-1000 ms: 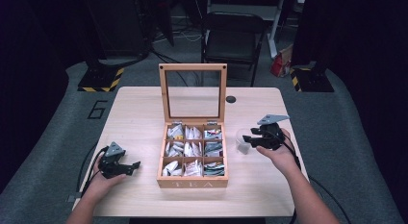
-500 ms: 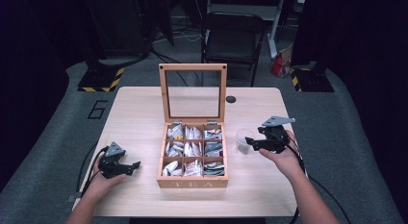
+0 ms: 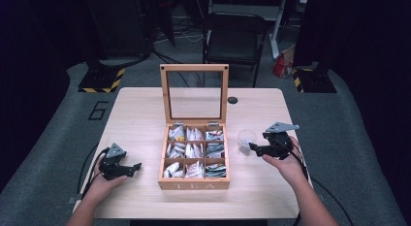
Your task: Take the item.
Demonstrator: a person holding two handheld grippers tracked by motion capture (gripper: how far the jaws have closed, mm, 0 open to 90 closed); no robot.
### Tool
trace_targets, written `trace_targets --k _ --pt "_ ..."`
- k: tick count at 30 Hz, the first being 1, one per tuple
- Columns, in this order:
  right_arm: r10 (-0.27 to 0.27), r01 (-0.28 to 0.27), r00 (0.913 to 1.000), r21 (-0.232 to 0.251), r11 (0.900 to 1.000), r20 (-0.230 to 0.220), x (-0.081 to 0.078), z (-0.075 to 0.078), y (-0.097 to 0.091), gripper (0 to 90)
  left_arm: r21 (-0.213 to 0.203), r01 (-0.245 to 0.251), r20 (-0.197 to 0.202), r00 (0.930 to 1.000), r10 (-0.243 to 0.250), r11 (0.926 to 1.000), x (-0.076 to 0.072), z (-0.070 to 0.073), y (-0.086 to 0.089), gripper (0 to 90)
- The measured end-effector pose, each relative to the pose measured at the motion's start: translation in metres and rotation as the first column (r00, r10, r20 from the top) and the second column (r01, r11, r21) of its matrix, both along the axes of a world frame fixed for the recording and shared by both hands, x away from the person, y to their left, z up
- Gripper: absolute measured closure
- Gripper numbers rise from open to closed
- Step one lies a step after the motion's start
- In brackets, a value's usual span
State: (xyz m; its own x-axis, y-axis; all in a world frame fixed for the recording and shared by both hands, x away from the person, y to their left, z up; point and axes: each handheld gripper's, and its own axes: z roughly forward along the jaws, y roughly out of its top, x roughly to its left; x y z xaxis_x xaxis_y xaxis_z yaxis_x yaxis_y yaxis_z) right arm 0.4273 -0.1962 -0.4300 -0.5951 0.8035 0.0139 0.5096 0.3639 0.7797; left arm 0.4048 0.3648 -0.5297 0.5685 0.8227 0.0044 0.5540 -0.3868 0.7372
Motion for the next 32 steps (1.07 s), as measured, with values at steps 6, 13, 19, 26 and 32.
trace_targets --k 6,13,19,26,32 --pt "-0.013 0.013 0.9998 0.002 0.9999 -0.013 -0.004 -0.012 -0.002 26.7 -0.003 -0.003 0.001 1.0 0.003 1.0 0.0 0.0 0.0 13.0" --pt "-0.022 0.021 0.9993 -0.024 0.9995 -0.029 -0.011 -0.026 -0.003 26.7 -0.001 -0.001 0.0 1.0 0.001 1.0 0.0 0.0 0.0 13.0" --pt "-0.035 0.034 0.9984 -0.022 0.9992 -0.044 -0.015 -0.036 -0.003 26.8 -0.002 -0.001 0.0 1.0 0.001 1.0 0.0 0.0 0.0 13.0" --pt "-0.042 0.041 0.9976 -0.013 0.9991 -0.056 -0.019 -0.047 -0.004 27.1 -0.003 -0.003 0.001 1.0 0.003 1.0 0.0 0.0 0.0 13.0" --pt "-0.054 0.053 0.9969 -0.015 0.9985 -0.058 -0.021 -0.056 -0.005 25.5 -0.003 -0.003 0.001 1.0 0.003 1.0 0.0 0.0 0.0 13.0"
